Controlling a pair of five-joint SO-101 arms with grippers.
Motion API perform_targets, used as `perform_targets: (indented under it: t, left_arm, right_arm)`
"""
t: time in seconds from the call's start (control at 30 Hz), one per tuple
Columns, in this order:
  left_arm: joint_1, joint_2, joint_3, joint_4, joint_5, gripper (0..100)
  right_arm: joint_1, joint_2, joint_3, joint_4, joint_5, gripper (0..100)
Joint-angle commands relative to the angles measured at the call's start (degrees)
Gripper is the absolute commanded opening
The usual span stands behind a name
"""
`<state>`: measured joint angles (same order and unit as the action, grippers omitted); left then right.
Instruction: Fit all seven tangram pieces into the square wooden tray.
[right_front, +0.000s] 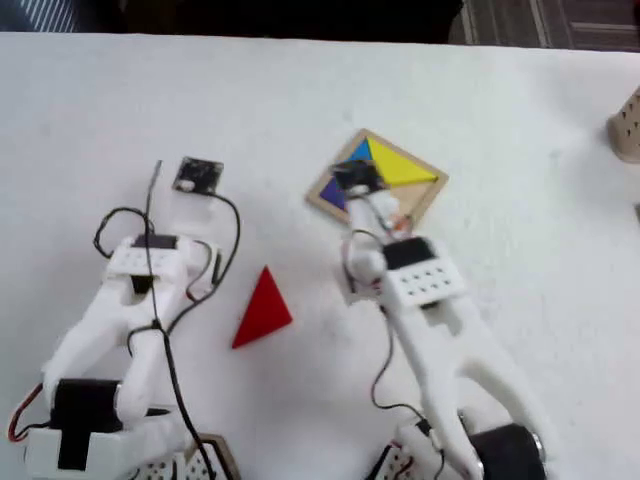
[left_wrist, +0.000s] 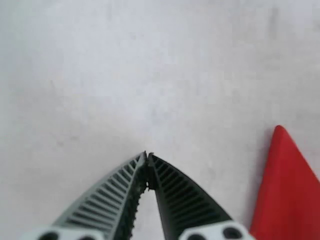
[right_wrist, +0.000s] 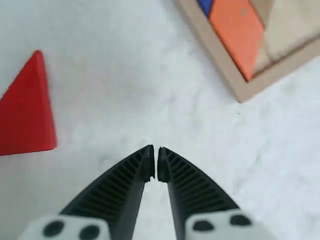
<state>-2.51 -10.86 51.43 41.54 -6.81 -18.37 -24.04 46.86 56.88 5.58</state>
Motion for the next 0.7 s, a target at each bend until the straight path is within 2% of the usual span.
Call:
perform_targets:
  t: [0.0, 0.17, 0.37, 0.43, 0.57, 0.67]
  left_arm:
    - [3.2, -6.2, 1.4, -1.8, -2.9, 3]
    - [8.9, -19.1, 8.4, -1.0, 2.5, 4]
    - [15.0, -31.8, 15.1, 3.2, 5.4, 21]
    - [15.3, -32.0, 15.8, 3.8, 6.8, 21]
    - [15.4, -28.2, 11.9, 10.1, 8.2, 22]
    - [15.5, -23.8, 9.1, 11.1, 11.3, 25]
  right_arm:
    - [6.9, -3.1, 2.6, -2.9, 0.3, 2.3]
    - [13.0, -3.1, 6.3, -7.7, 3.1, 2.1]
    - [13.3, -3.1, 7.7, -9.7, 4.0, 2.0]
    - [13.2, -3.1, 7.7, -9.7, 4.0, 2.0]
    - [13.2, -3.1, 7.8, -10.2, 4.1, 2.0]
    - [13.2, -3.1, 7.8, -10.9, 4.1, 2.1]
